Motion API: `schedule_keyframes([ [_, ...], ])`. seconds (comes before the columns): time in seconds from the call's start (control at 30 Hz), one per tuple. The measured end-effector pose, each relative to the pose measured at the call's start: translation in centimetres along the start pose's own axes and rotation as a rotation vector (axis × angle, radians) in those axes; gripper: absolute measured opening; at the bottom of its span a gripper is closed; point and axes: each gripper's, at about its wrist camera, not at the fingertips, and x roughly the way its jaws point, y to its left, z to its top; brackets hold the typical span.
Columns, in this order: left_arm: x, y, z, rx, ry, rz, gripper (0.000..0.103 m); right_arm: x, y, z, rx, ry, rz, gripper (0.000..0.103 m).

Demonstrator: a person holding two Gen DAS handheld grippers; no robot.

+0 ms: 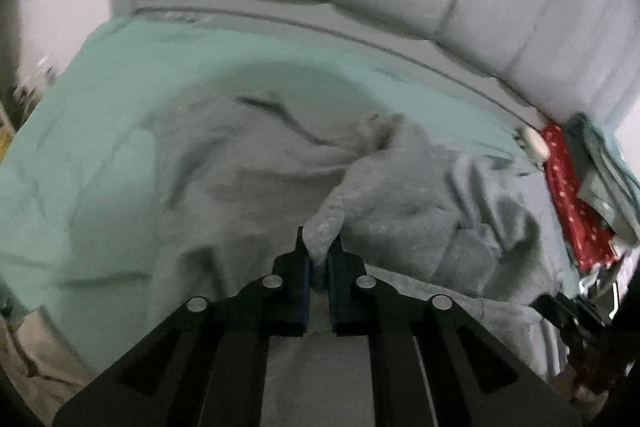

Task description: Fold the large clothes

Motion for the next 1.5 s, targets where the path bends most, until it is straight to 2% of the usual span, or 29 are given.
schedule_keyframes([
  [0.03,0.6,0.3,-0.3,-0.004,0.030,0.008,0.008,0.5,0.5,-0.2,-0.024,0.023,-0.020,0.013],
  [0.07,1.9,0.6,-0.9,0.004,0.117,0.001,0.008,1.1,0.7,-0.5,-0.037,0.059,-0.048,0.013],
  [0.13,4.1,-0.3,-1.9,0.015,0.236,-0.034,0.008,2.2,0.2,-1.1,-0.028,0.119,-0.082,0.013],
  [0.17,4.5,-0.5,-2.1,0.022,0.247,-0.038,0.008,2.6,-0.4,-1.4,-0.006,0.146,-0.101,0.013],
  [0.23,4.7,-1.6,-2.3,0.058,0.234,-0.023,0.009,3.0,-1.9,-1.7,0.053,0.186,-0.116,0.012],
  [0.3,4.3,-2.4,-2.2,0.091,0.216,-0.022,0.016,3.2,-3.2,-1.9,0.109,0.219,-0.122,0.013],
  [0.37,3.7,-2.9,-2.1,0.102,0.182,-0.016,0.030,3.6,-4.1,-2.2,0.139,0.251,-0.130,0.013],
  [0.4,3.3,-3.0,-2.0,0.102,0.165,0.002,0.043,3.6,-4.5,-2.3,0.148,0.252,-0.136,0.013],
  [0.43,2.8,-3.0,-1.9,0.096,0.150,0.005,0.050,3.8,-4.8,-2.3,0.154,0.257,-0.141,0.013],
  [0.47,2.4,-3.0,-1.8,0.090,0.142,0.000,0.051,4.0,-4.9,-2.3,0.158,0.265,-0.144,0.014],
  [0.63,1.4,-2.5,-1.4,0.090,0.102,-0.014,0.053,3.9,-4.1,-1.5,0.100,0.225,-0.194,0.018],
  [0.73,2.2,-3.4,-1.4,0.120,0.110,-0.015,0.053,3.8,-3.7,-1.2,0.072,0.208,-0.218,0.026],
  [0.83,4.6,-3.6,-2.0,0.175,0.168,0.050,0.053,4.1,-4.0,-1.3,0.059,0.230,-0.256,0.041],
  [0.87,5.9,-2.9,-2.3,0.151,0.215,0.071,0.053,4.6,-4.0,-1.2,0.062,0.240,-0.273,0.053],
  [0.9,6.6,-1.9,-2.5,0.098,0.240,0.047,0.053,4.8,-4.3,-1.2,0.073,0.245,-0.283,0.063],
  [0.93,6.3,-1.6,-2.3,0.079,0.222,0.030,0.053,4.7,-4.8,-1.4,0.091,0.247,-0.282,0.065],
  [1.1,3.7,-1.2,-2.0,0.058,0.200,0.046,0.053,2.0,-5.3,-1.5,0.133,0.228,-0.285,0.070],
  [1.3,-1.1,-0.7,-3.9,-0.004,0.161,0.036,0.053,-3.1,-4.1,-1.3,0.077,0.189,-0.377,0.070],
  [1.4,-3.0,-0.7,-5.7,0.007,0.174,0.048,0.053,-5.8,-3.9,-2.8,0.099,0.216,-0.388,0.070],
  [1.5,-4.5,-0.6,-8.0,-0.015,0.215,0.037,0.053,-7.8,-3.8,-4.5,0.104,0.283,-0.382,0.070],
])
